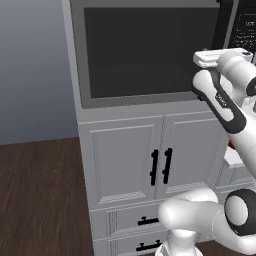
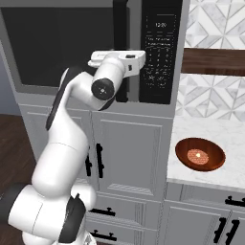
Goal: Open the microwave, place the bowl with waffle inside the microwave, then close the microwave door and turn it on.
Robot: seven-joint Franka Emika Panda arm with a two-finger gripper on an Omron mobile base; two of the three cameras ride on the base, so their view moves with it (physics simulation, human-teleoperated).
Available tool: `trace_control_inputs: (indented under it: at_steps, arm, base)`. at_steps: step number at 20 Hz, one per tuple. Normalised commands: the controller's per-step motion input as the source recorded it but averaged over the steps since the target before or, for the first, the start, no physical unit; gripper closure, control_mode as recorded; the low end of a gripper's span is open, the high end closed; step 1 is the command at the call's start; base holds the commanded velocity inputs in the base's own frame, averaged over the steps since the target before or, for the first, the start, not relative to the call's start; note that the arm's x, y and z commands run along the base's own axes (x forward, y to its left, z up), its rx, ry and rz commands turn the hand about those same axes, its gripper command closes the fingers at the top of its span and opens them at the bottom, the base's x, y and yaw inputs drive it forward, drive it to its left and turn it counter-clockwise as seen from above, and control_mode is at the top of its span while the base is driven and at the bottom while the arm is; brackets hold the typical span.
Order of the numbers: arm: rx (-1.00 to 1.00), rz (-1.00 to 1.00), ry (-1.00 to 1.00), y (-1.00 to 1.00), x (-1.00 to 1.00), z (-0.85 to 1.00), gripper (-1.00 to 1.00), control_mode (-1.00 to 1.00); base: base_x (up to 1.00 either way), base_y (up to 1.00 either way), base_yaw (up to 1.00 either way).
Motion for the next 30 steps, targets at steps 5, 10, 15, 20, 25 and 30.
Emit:
trace_control_inputs:
  at_steps: [5,10,15,20,25,30]
  arm:
    - [0.00,0.00,0.00,0.00,0.00,0.00,1.00,-1.00]
    - [0.00,-0.01,0.00,0.00,-0.27,0.00,1.00,-1.00]
    - [0.00,0.00,0.02,0.00,-0.99,0.08,1.00,-1.00]
    - [0.00,0.00,0.06,0.00,-1.00,0.01,1.00,-1.00]
    - [0.00,0.00,0.11,0.00,-1.00,0.01,1.00,-1.00]
    - [0.00,0.00,0.13,0.01,-1.00,0.00,1.00,-1.00]
  base:
    - [0.00,0.00,0.00]
    - [0.00,0.00,0.00]
    - [0.00,0.00,0.00]
    - [0.00,0.00,0.00]
    - [0.00,0.00,0.00]
    - [0.00,0.00,0.00]
